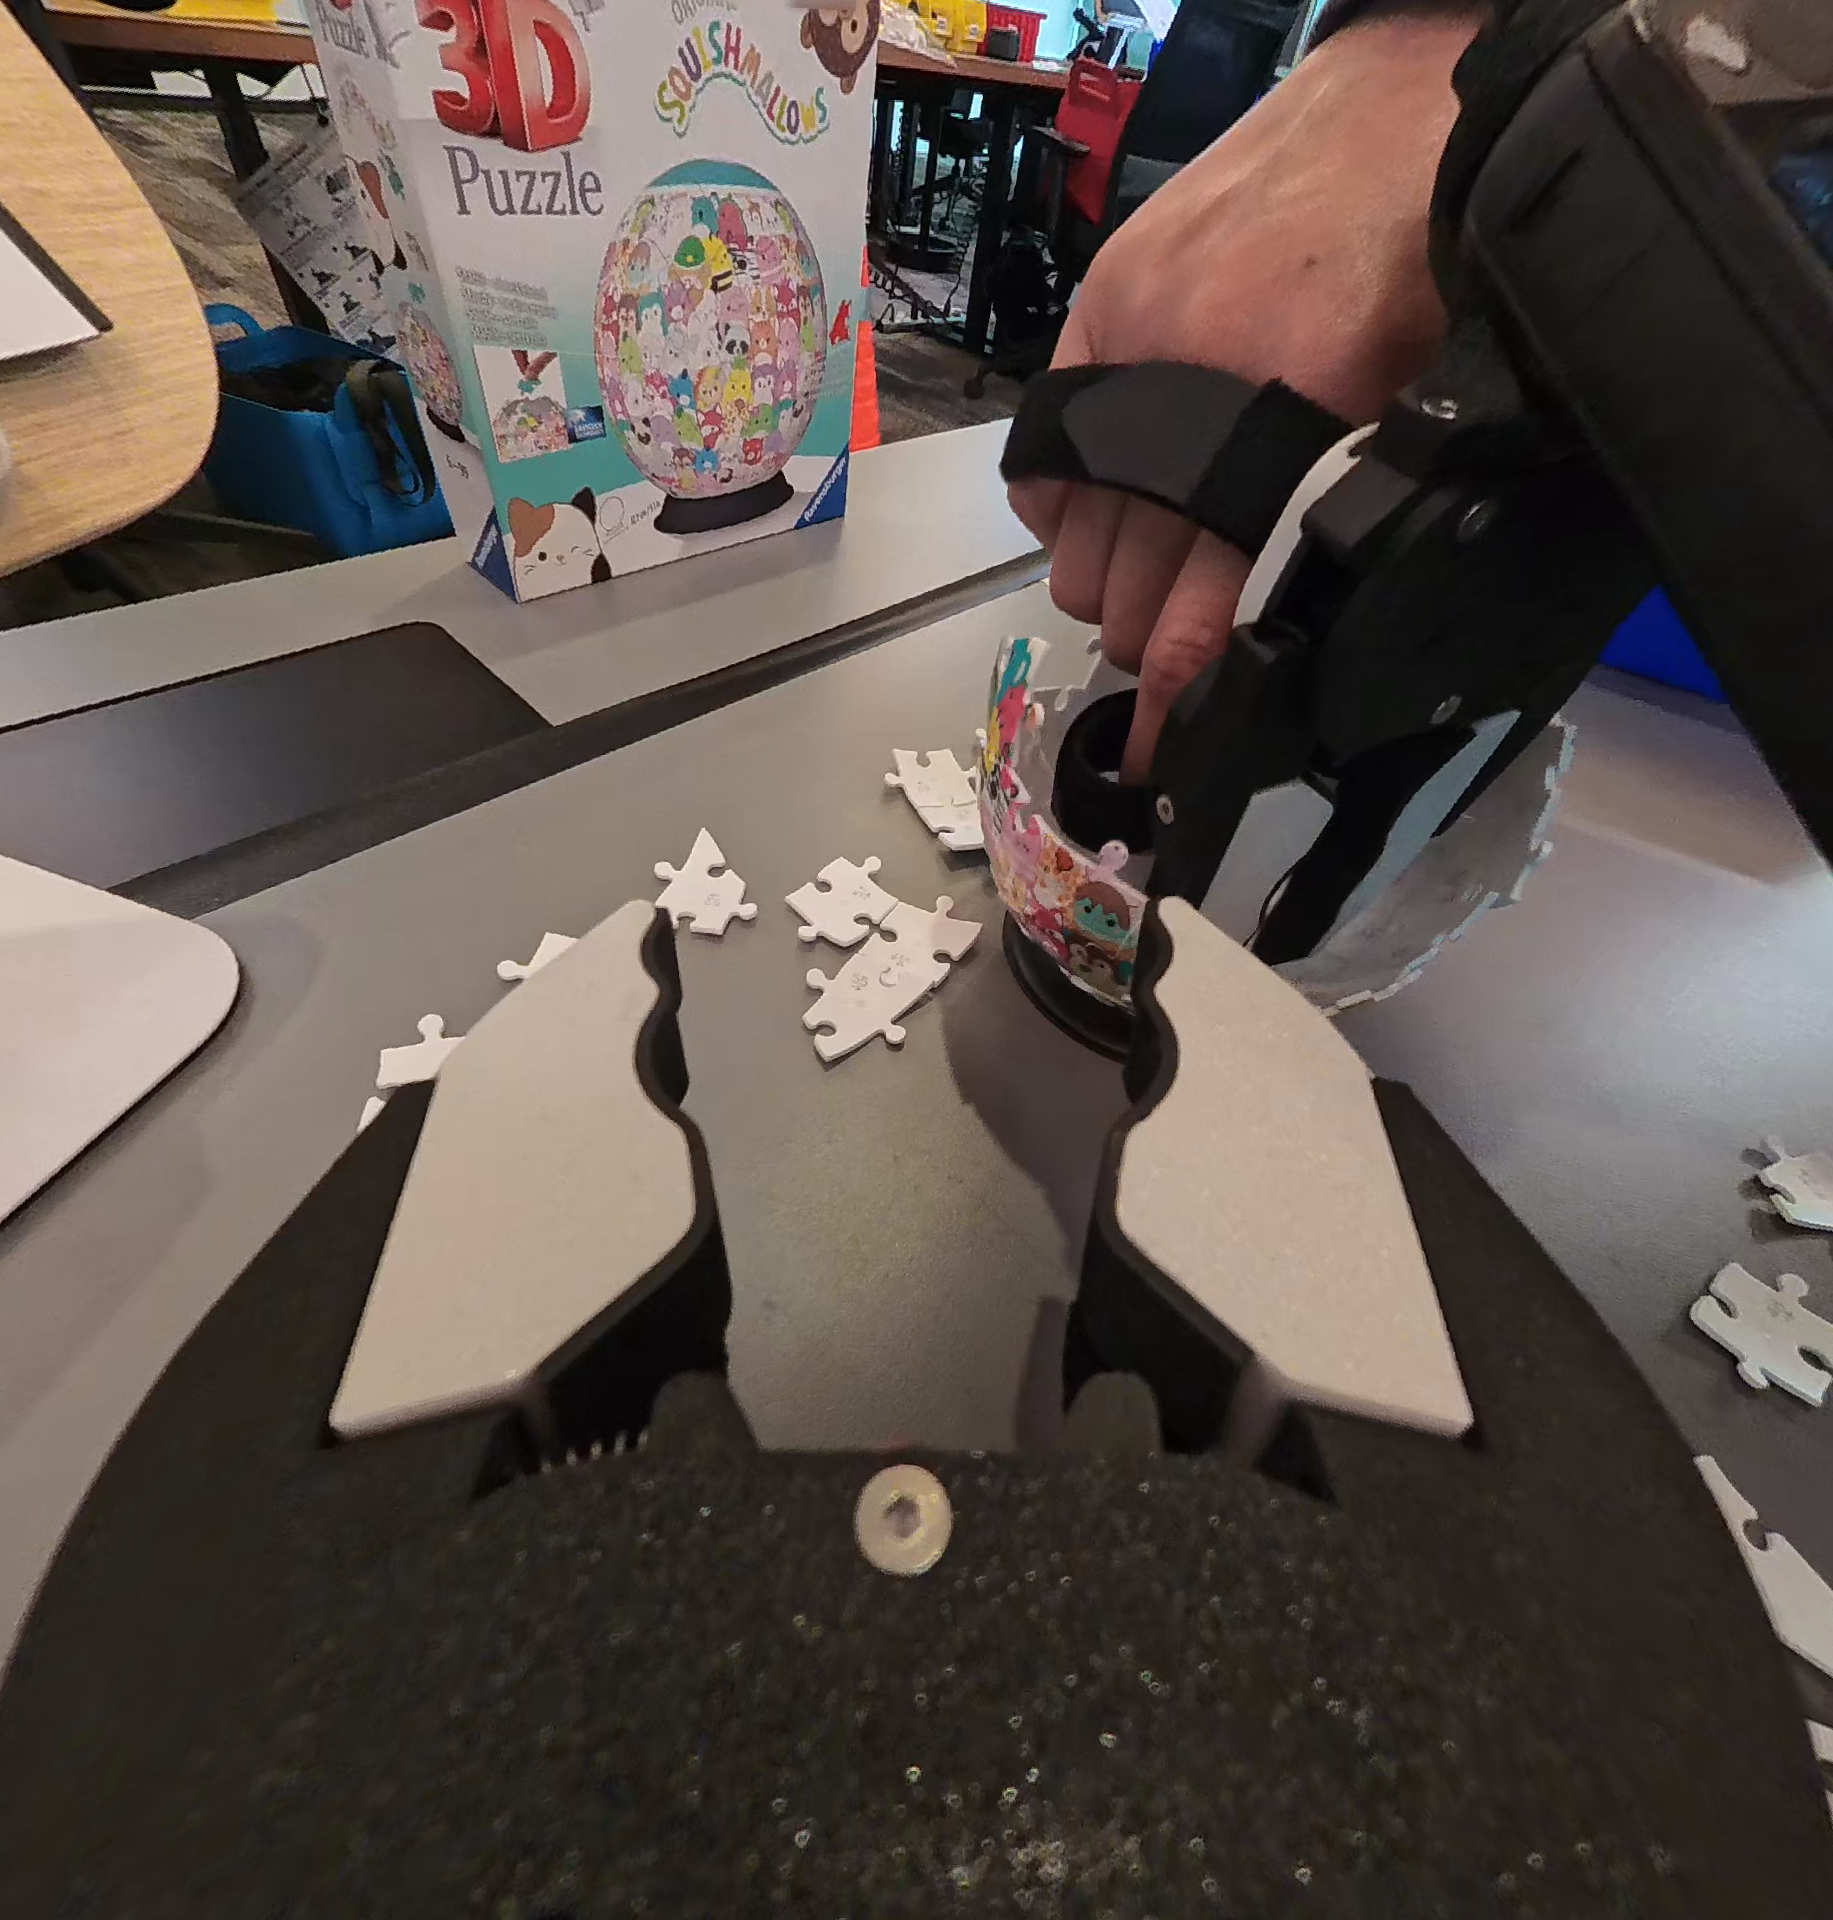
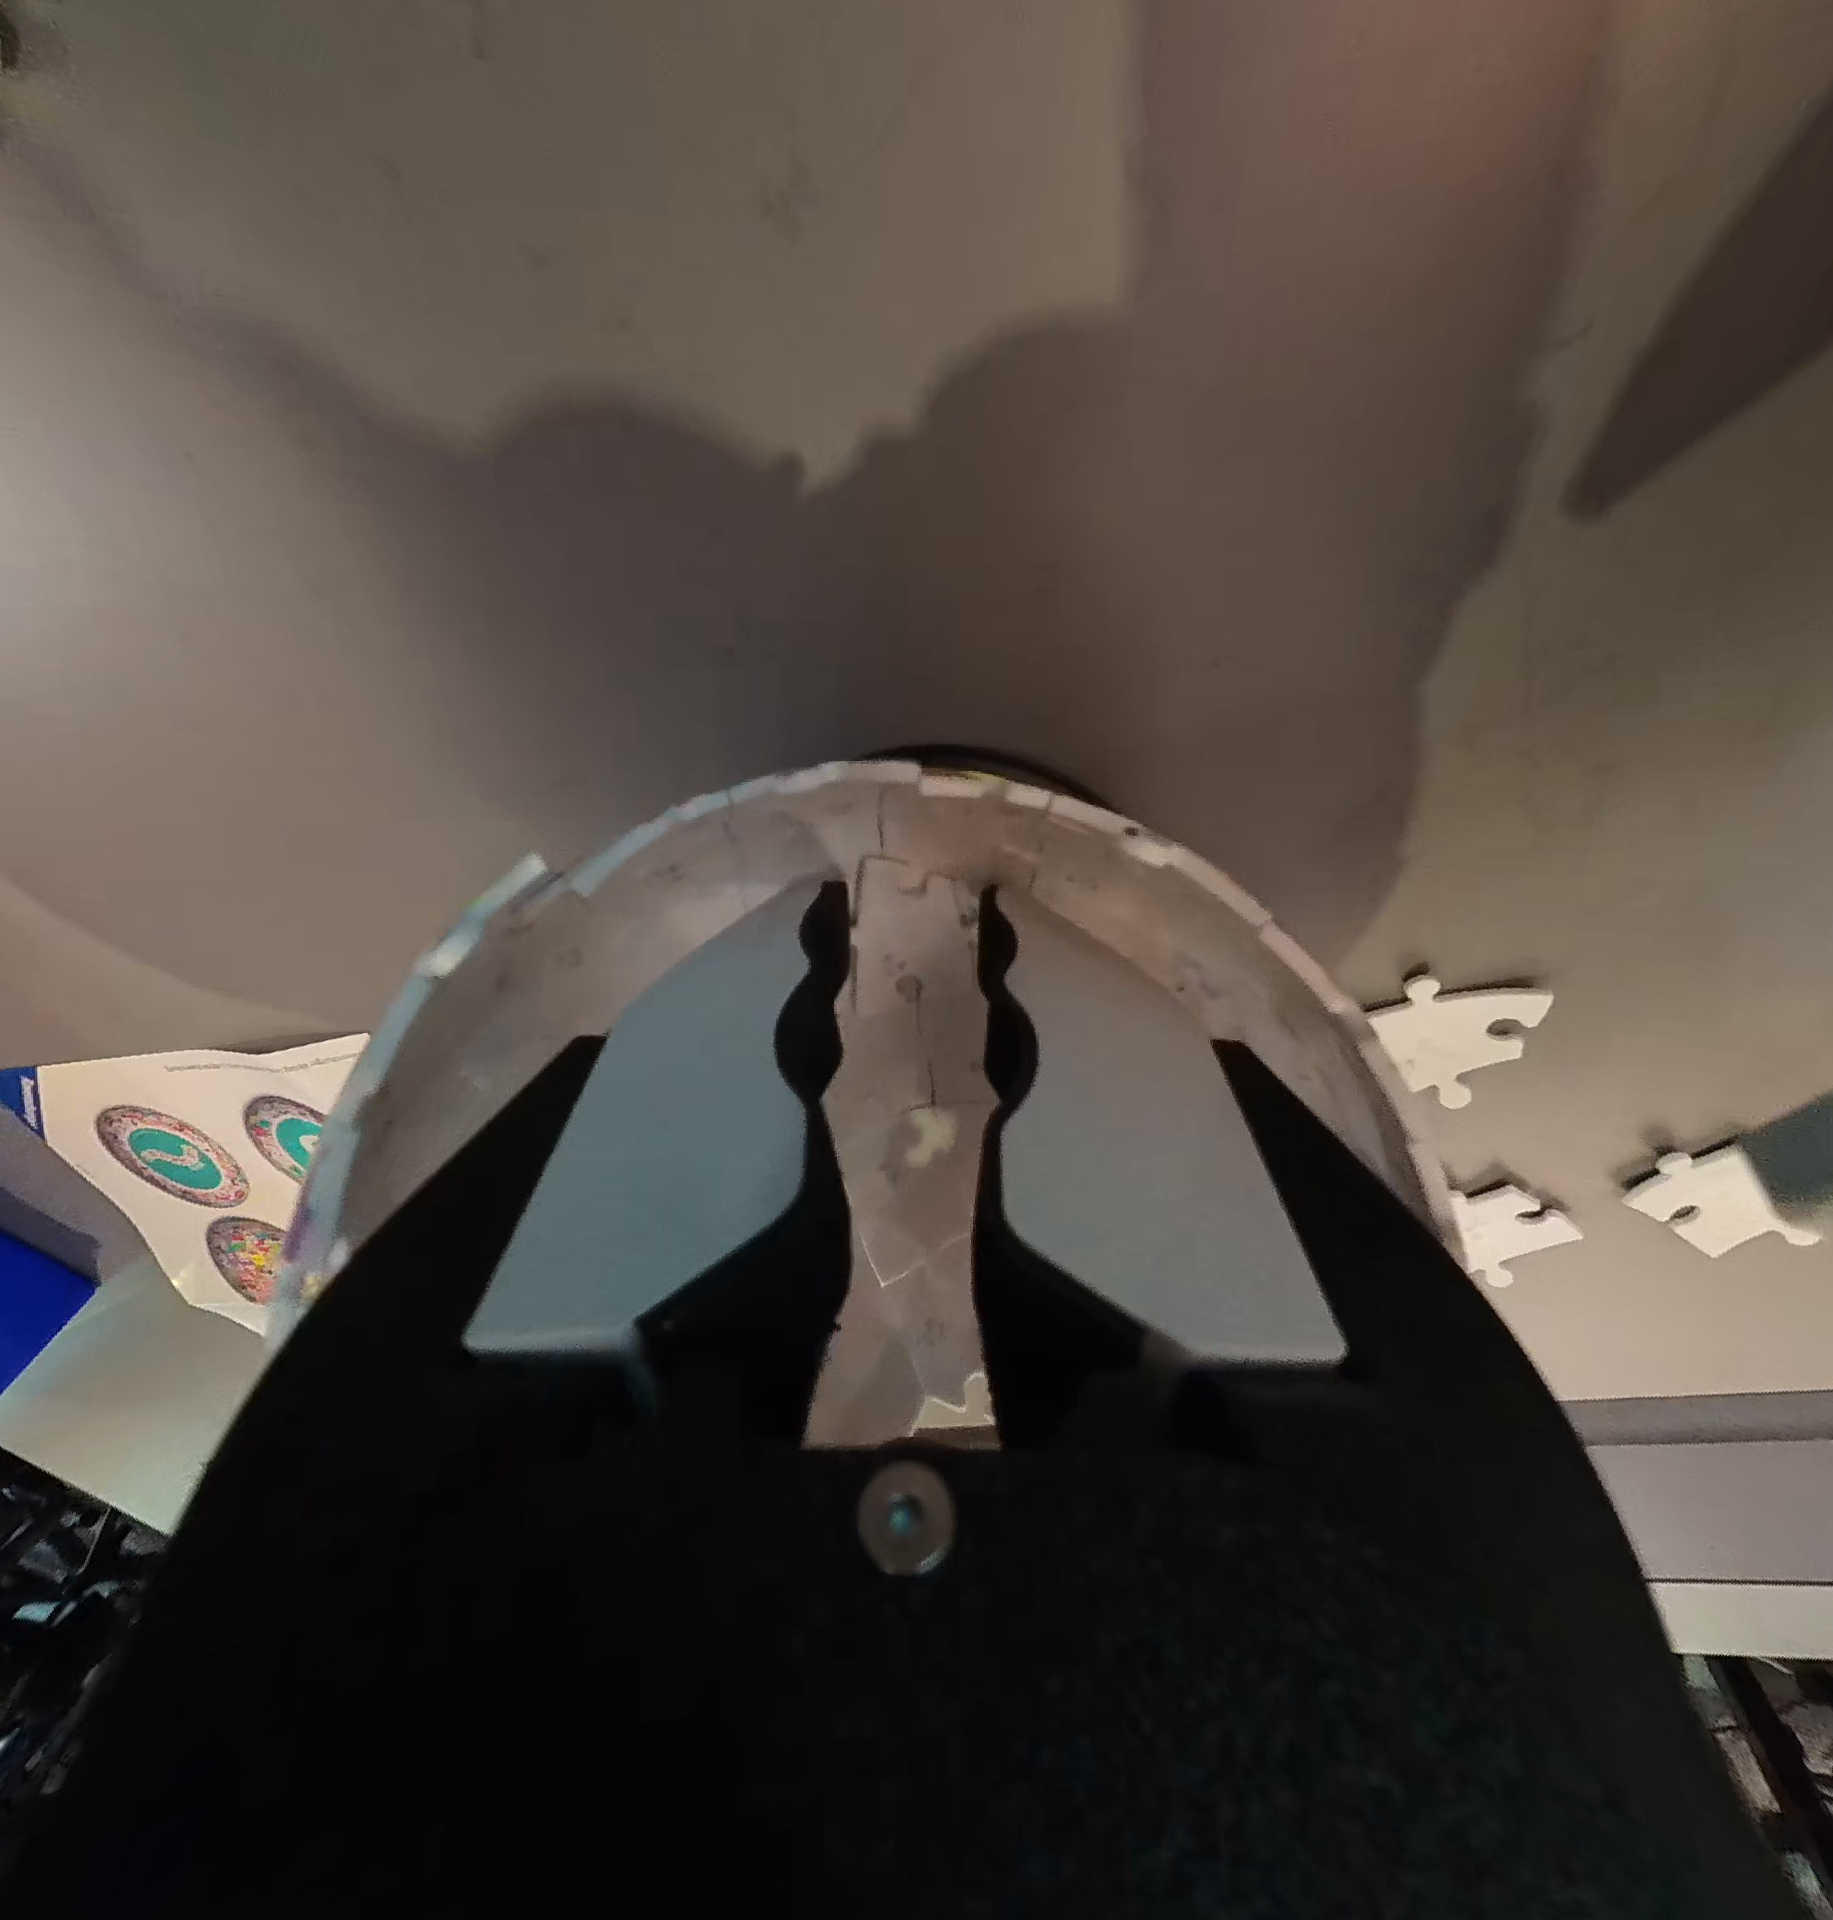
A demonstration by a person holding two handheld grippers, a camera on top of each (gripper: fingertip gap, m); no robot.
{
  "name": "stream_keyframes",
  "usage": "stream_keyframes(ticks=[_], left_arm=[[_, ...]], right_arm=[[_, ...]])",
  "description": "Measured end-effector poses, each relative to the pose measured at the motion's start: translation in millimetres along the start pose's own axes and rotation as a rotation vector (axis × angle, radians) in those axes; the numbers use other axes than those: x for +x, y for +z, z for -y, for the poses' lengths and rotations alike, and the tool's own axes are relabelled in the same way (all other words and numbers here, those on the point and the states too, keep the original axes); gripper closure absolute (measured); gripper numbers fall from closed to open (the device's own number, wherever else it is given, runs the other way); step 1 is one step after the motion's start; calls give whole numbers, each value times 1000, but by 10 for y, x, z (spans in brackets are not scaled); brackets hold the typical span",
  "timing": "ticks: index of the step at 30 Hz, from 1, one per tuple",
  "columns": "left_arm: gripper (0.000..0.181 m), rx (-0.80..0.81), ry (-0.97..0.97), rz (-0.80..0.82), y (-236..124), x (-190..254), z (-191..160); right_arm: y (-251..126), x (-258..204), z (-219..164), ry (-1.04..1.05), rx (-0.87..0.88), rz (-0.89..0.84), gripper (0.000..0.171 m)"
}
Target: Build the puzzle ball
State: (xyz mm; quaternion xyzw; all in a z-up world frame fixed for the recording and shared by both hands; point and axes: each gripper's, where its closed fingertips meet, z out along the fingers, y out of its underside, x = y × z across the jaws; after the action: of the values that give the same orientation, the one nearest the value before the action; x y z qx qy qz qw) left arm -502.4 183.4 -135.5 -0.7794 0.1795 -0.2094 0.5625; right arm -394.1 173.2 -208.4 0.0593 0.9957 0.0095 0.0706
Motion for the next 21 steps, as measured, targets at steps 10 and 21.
stream_keyframes(ticks=[10,21], left_arm=[[99,-2,0,-2,8,9,-4],[99,-6,-2,-2,13,8,-12]], right_arm=[[24,-12,-41,-11,-11,-4,150],[21,-5,-82,-12,-26,-28,153]])
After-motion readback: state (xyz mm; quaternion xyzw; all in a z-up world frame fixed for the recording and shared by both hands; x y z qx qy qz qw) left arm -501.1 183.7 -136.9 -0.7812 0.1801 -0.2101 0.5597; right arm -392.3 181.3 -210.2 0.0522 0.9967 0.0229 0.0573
